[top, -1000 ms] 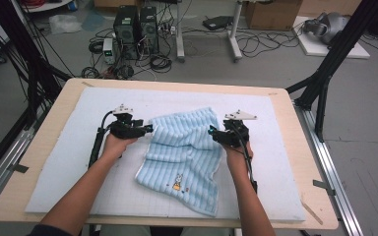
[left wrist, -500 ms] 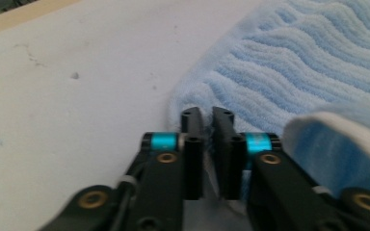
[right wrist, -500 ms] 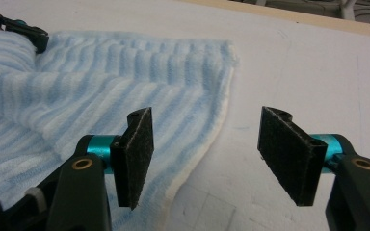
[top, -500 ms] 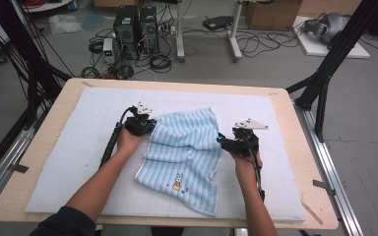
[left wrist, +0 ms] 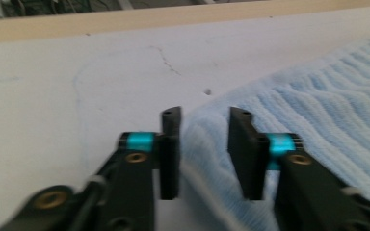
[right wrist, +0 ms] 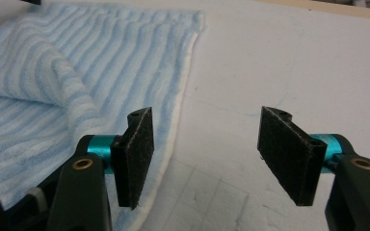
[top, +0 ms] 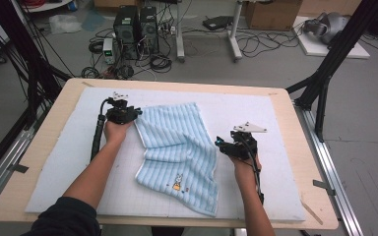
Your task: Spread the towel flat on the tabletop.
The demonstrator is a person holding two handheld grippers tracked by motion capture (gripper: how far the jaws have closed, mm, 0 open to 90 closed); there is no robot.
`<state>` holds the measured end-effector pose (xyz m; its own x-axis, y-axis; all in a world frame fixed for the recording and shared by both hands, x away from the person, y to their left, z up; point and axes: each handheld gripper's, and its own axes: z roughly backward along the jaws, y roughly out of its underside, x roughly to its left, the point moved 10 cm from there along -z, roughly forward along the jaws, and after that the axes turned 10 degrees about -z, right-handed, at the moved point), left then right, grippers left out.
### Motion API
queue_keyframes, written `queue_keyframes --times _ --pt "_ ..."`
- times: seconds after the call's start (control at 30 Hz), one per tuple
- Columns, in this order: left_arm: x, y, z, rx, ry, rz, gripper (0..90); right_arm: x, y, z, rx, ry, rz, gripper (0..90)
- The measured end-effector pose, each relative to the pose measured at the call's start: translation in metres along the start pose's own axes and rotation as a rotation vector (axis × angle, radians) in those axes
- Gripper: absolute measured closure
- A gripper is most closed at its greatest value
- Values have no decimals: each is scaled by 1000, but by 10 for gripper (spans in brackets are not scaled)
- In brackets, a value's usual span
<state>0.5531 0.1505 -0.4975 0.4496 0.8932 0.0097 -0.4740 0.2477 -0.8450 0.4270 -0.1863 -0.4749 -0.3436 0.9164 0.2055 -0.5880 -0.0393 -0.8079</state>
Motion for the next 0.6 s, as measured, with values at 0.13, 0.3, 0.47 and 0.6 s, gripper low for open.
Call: queue_keyframes --times 0.13,0.3,0.47,0.6 --pt "-7 2 5 1 34 -9 469 7 5 -7 32 -30 15 376" --pt "-11 3 15 -15 64 -4 424 15 11 -20 79 -76 34 411" --pt "-17 7 20 10 109 -3 395 22 13 -42 140 -95 57 442" --pt "-26 4 24 8 136 -24 394 25 9 -58 168 -84 69 452"
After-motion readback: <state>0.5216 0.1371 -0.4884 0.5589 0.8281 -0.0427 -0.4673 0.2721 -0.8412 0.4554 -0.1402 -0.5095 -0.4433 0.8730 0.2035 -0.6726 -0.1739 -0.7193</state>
